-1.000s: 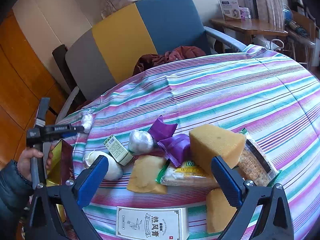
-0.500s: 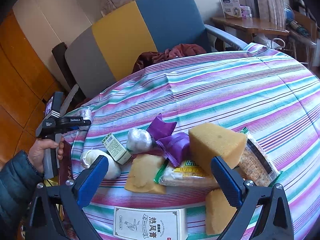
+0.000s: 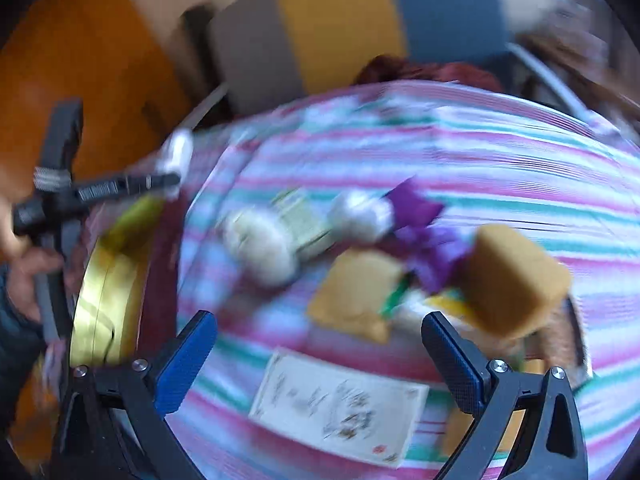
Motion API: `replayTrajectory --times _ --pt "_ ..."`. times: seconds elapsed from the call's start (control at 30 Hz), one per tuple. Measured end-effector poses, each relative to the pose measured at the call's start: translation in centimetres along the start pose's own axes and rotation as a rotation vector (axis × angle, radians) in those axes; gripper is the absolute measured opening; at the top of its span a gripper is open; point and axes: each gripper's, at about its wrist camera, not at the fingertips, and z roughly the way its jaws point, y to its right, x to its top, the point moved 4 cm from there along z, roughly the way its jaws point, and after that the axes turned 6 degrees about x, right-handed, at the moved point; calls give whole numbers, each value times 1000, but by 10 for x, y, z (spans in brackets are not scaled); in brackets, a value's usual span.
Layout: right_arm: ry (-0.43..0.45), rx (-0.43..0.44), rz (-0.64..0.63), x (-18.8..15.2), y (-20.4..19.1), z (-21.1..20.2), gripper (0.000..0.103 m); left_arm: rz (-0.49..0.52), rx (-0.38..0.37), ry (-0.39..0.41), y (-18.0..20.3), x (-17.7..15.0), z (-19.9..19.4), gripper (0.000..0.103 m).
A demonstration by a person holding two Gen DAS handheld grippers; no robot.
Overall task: Organize objects
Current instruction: 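Carry the bundle into the gold tray with the left gripper while the right gripper grasps the white printed box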
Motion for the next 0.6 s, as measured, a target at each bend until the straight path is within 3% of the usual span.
replayTrajectory --times 0.17,0.33,0.4,0.43,0.47,0.6 --pt "-181 13 -154 -21 -14 23 103 -26 -43 -4 -14 -37 -28 32" --pt "-311 -55 -230 -45 -14 38 103 -74 -33 -3 -38 -74 -53 32" --pt "-317 -67 -236 -53 -19 41 93 -116 -23 -4 -54 -88 -63 32" --pt "-311 -80 -234 -56 -20 42 68 -139 -12 -3 -64 -96 -68 32" --pt "-298 -105 -229 -59 -22 45 52 -160 -1 -1 -73 -102 -75 32" --pt "-248 -147 -219 -67 -32 48 51 -273 80 50 -128 -129 -119 32"
